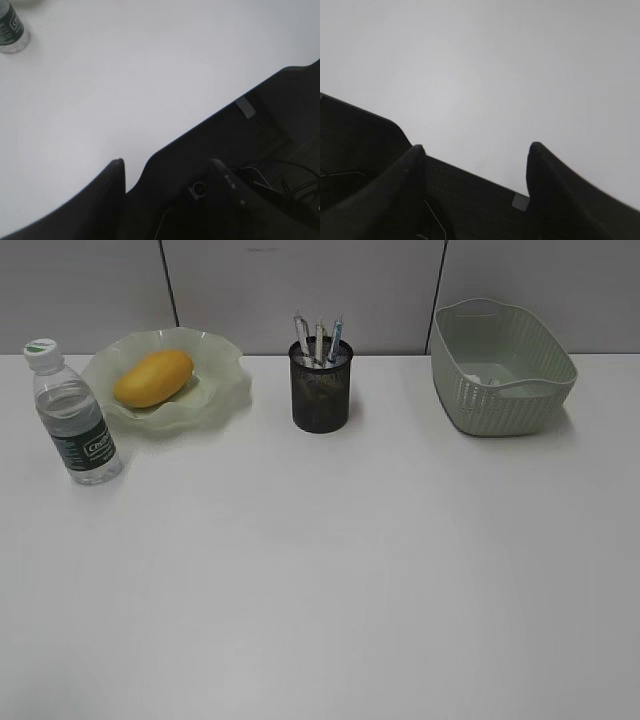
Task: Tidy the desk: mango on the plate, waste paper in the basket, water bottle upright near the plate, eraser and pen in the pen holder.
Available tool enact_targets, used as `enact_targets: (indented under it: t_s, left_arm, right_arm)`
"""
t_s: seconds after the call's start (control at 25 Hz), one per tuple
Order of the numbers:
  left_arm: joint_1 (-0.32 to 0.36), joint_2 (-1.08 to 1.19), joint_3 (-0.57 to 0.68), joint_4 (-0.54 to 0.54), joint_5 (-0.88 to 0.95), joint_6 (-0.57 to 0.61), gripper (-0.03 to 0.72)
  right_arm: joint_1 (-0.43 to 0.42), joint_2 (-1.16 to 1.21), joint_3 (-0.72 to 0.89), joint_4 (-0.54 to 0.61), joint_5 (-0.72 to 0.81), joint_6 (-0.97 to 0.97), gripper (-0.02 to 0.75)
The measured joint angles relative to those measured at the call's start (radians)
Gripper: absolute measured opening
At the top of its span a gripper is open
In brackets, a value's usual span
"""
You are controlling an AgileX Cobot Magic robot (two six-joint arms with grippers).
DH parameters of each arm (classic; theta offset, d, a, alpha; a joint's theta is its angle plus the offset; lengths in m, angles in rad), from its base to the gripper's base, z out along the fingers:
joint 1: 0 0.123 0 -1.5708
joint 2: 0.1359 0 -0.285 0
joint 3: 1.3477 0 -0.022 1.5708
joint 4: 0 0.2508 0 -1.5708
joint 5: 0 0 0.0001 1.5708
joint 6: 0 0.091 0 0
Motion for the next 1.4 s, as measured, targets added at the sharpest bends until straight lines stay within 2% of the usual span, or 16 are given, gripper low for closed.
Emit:
enact_targets:
  t_s: [0.2,0.44,0.84,1.0,1.4]
  left_arm:
    - [0.0,-0.169,0.089,0.0,0.0,0.0,0.397]
    - [0.0,-0.21,0.183,-0.001,-0.013,0.0,0.397]
    - [0.0,-0.21,0.23,0.04,-0.143,0.021,0.397]
    - [0.0,-0.21,0.235,0.04,-0.152,0.035,0.397]
    - [0.0,-0.21,0.235,0.04,-0.154,0.038,0.397]
  right_arm:
    - [0.0,0.0,0.0,0.001,0.0,-0.008,0.498]
    - [0.0,0.0,0.0,0.001,0.0,-0.008,0.498]
    - [0.0,0.0,0.025,0.014,-0.035,-0.023,0.498]
    - [0.0,0.0,0.025,0.061,-0.038,-0.079,0.498]
    - [0.0,0.0,0.025,0.069,-0.039,-0.088,0.497]
